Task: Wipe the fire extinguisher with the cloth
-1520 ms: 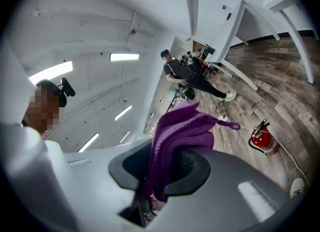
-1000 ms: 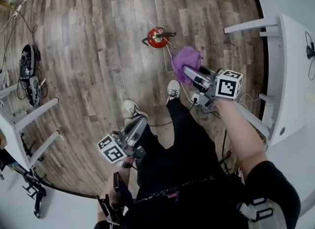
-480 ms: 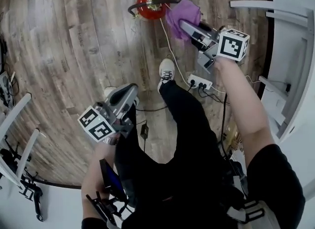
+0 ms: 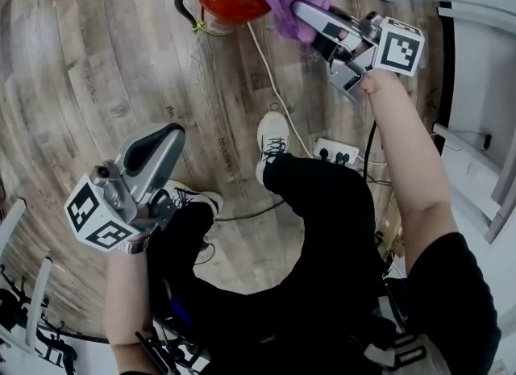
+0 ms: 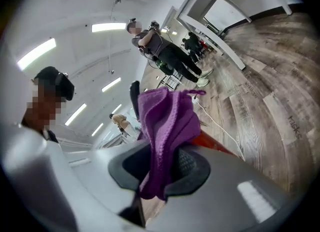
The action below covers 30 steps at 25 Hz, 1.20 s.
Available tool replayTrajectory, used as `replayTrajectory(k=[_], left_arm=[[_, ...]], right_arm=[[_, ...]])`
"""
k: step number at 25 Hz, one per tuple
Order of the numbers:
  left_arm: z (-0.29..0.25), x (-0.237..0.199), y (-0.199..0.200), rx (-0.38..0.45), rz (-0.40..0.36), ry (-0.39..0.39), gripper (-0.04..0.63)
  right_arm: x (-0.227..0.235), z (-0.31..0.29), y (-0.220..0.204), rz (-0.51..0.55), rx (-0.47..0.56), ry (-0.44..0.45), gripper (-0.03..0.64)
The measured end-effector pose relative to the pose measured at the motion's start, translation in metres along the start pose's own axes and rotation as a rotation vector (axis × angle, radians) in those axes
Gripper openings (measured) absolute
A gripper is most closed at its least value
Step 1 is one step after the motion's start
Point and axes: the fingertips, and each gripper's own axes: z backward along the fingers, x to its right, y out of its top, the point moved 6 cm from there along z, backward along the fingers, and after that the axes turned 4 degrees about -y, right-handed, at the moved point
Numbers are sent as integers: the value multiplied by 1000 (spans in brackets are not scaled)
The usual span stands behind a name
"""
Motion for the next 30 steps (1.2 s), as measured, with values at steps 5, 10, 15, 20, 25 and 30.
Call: replayTrajectory(k=[5,10,15,20,25,30], left_arm=[[11,-43,-2,88,-95,5,-3],[12,-78,-6,117,-68,-27,-3],[6,-94,1,140,-72,-19,-3],[3,-102,2,138,-94,12,-3],[-2,-104,0,131,-96,37,-3],[-4,-105,-3,126,-92,32,-3]], right_arm=[[55,-1,-16,-88,193,150,71],[113,-30,-70,-139,215,155,71],[172,-54,-113,-226,244,99,71],[228,-73,-160,-255,127,-60,71],[270,-93,-203,-227,-97,-274,72],[269,-97,-207,-259,-103,-301,72]])
